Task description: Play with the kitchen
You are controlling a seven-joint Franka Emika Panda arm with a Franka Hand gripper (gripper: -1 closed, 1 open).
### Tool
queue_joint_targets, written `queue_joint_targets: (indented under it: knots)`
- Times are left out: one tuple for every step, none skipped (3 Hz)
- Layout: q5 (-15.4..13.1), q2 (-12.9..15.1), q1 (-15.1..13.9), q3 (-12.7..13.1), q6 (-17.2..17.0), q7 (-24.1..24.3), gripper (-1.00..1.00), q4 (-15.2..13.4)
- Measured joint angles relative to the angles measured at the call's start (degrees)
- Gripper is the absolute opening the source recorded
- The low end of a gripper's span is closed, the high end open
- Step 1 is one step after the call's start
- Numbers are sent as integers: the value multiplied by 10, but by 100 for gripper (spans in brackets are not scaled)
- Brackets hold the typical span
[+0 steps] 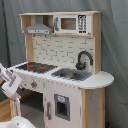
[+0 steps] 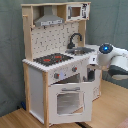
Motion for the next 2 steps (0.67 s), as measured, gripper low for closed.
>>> queue_joint_targets:
  knots:
    - [26, 11, -11, 0, 29, -50, 100, -2]
    - [49, 25, -29, 2, 65, -102, 100, -2]
